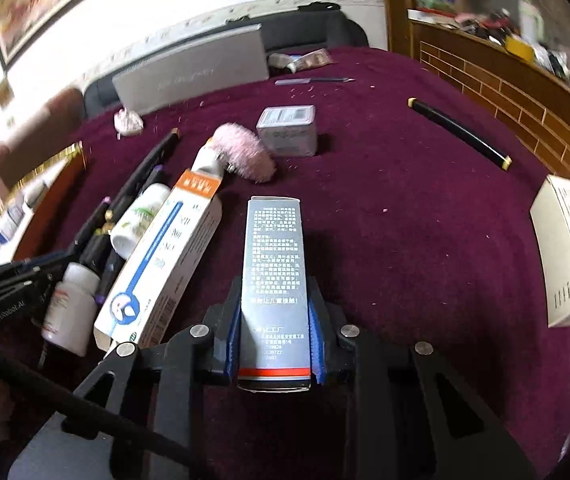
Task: Organize objects
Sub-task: 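Carry the markers with the left gripper while the right gripper carries the grey box to the tray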
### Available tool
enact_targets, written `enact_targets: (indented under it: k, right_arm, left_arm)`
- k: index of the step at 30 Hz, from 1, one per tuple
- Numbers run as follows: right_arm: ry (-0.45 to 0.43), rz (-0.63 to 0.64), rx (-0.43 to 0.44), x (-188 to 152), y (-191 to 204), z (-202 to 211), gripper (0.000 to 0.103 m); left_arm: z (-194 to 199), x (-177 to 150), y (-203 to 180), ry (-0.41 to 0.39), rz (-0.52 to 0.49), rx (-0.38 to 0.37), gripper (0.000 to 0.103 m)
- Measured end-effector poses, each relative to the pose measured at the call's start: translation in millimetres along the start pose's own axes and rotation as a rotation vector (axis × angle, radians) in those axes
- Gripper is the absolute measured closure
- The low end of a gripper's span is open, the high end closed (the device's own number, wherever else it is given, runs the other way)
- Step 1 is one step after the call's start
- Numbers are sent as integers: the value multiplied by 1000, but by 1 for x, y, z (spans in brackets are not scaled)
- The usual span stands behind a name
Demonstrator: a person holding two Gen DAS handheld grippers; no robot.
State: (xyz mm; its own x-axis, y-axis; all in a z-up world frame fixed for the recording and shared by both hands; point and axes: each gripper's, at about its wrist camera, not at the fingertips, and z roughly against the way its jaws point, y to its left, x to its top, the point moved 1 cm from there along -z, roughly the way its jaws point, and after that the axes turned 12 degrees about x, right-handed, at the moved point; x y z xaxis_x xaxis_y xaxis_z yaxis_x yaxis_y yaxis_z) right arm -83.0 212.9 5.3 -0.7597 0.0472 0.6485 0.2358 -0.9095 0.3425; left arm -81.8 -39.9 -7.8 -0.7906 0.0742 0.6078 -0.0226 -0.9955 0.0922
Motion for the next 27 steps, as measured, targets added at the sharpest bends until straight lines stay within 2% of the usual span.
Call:
enact_targets:
  k: [7,16,21,27]
  right_arm:
    - [-27,-37,40,2,-2,3,79]
    - [-43,-20,42,3,2,3,79]
    - [-57,1,27,3,8,7,79]
    - [-73,52,77,9,40,19,79]
  left_arm:
    - [5,2,3,-12,38,-66,92]
    - [24,1,8,-32,90,-57,92]
    - [44,-3,21,-55,128,-79,92]
    - [63,-10,50,-88,188,-76,92]
